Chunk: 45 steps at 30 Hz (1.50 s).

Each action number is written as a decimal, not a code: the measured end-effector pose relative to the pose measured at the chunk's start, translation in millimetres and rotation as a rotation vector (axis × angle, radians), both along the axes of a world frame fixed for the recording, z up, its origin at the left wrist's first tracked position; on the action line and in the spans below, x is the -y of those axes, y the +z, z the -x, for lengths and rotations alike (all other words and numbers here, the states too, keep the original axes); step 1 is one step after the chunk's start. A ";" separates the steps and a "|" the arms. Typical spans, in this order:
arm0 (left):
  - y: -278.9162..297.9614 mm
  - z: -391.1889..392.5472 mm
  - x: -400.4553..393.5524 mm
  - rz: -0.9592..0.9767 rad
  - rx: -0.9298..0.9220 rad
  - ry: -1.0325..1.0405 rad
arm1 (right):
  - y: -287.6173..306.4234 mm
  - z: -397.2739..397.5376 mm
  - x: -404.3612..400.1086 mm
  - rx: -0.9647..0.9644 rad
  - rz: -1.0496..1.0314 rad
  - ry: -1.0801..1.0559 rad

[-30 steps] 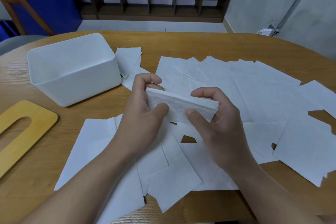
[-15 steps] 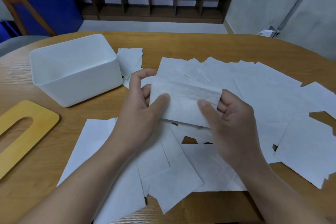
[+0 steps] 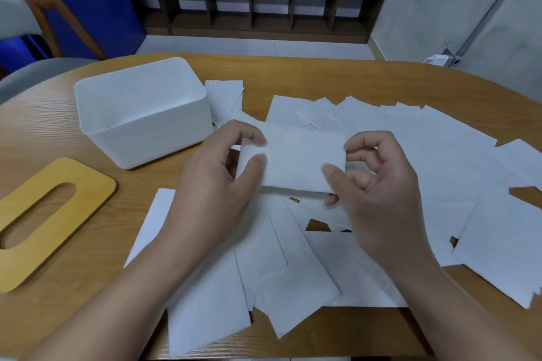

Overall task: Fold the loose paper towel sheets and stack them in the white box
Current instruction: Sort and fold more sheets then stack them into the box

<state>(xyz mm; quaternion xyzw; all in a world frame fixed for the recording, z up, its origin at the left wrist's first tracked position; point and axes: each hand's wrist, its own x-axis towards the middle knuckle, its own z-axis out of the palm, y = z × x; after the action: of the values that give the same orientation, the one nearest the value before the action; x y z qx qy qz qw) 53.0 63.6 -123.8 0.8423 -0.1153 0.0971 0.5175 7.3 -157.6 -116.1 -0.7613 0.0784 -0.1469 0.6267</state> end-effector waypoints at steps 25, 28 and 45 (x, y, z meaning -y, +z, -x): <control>28.7 -53.0 -160.3 -0.217 0.091 0.480 | 71.3 -174.3 -163.3 0.171 0.771 0.364; 26.1 -53.9 -163.7 -0.280 0.107 0.495 | 69.8 -184.2 -169.7 0.141 0.864 0.397; 23.3 -60.7 -163.8 -0.357 0.112 0.513 | 86.6 -213.7 -198.2 0.029 1.488 0.678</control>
<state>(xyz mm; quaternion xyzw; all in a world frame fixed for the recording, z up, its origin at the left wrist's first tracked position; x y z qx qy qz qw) 113.7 227.4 -100.5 0.9148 0.0575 0.2488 0.3128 220.9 40.6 -29.5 -0.9585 -0.2822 0.0272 -0.0311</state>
